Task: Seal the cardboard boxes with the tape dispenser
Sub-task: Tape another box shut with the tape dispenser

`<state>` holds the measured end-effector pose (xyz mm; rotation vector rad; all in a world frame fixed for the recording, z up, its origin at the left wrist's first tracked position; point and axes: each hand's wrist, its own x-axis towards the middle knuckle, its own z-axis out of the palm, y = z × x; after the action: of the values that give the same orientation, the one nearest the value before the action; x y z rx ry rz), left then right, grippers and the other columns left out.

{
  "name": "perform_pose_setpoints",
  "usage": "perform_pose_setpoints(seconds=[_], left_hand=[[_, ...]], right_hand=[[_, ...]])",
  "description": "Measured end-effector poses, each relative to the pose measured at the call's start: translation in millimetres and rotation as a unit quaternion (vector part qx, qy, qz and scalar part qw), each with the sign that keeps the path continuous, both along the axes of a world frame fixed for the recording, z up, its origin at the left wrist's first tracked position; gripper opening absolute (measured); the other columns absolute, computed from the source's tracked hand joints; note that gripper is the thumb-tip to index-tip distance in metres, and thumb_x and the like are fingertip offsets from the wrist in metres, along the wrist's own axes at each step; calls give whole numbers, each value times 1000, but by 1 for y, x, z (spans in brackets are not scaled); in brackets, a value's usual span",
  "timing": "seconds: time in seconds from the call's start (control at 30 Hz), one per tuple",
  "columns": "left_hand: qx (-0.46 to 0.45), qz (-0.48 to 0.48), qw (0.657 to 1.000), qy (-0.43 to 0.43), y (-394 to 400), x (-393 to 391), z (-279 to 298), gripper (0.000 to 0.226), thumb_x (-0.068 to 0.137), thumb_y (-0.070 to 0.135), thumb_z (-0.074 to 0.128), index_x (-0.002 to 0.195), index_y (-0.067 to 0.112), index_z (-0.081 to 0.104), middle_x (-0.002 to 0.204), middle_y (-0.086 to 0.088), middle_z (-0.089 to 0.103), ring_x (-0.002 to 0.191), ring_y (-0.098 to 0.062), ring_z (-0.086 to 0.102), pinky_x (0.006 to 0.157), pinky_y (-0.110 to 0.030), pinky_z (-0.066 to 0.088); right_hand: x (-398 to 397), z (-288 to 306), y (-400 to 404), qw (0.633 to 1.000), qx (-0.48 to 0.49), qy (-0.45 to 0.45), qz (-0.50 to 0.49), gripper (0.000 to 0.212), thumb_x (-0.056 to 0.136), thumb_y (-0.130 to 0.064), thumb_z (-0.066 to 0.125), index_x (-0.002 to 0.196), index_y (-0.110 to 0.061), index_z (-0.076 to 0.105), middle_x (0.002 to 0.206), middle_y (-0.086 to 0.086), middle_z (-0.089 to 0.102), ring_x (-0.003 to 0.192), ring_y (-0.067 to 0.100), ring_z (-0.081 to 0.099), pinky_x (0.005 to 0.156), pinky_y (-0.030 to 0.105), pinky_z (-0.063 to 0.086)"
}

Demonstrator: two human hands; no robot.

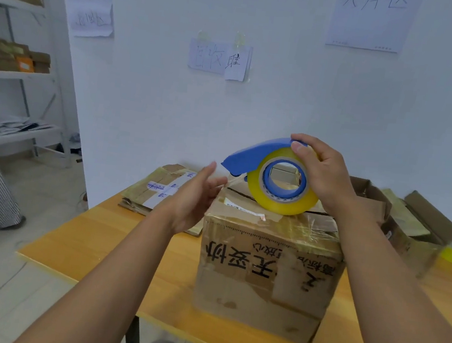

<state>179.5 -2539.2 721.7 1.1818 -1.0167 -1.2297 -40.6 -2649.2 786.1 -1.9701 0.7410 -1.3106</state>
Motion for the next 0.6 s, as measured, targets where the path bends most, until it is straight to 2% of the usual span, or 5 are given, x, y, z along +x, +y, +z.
perform_pose_setpoints(seconds=[0.07,0.13,0.23,0.43,0.6], left_hand=[[-17,-16,996,-85,6,-3,-3,48,94,64,45,124,33,64,123,8,69,111,-10,66,81,-25,52],[-41,-5,982,-185,12,-5,-2,68,81,74,54,141,40,50,142,25,50,128,-1,49,97,-24,43],[-46,-14,949,-311,17,-9,6,82,66,82,57,141,52,40,115,55,41,120,10,43,89,-19,38],[-49,41,854,-516,4,-28,13,96,61,90,58,137,33,44,132,12,54,115,-9,53,96,-38,48],[-30,49,861,-506,6,-28,9,99,54,98,54,133,39,43,126,17,57,106,-5,57,90,-36,52]], right_hand=[[1,1,0,1000,2,0,0,14,92,-49,60,104,-50,69,111,-28,66,104,-10,59,87,17,45],[0,1,0,1000,2,1,0,19,87,-56,59,103,-51,69,113,-27,66,106,-9,59,88,18,45],[-1,1,1,1000,6,2,5,28,78,-64,58,101,-52,69,116,-24,66,108,-6,59,89,18,46],[-2,-1,-2,1000,4,7,9,14,93,-50,61,106,-50,68,117,-25,65,110,-6,58,95,23,46],[-8,0,-3,998,6,54,20,23,95,-57,54,116,-52,63,115,-32,59,105,-1,61,93,28,49]])
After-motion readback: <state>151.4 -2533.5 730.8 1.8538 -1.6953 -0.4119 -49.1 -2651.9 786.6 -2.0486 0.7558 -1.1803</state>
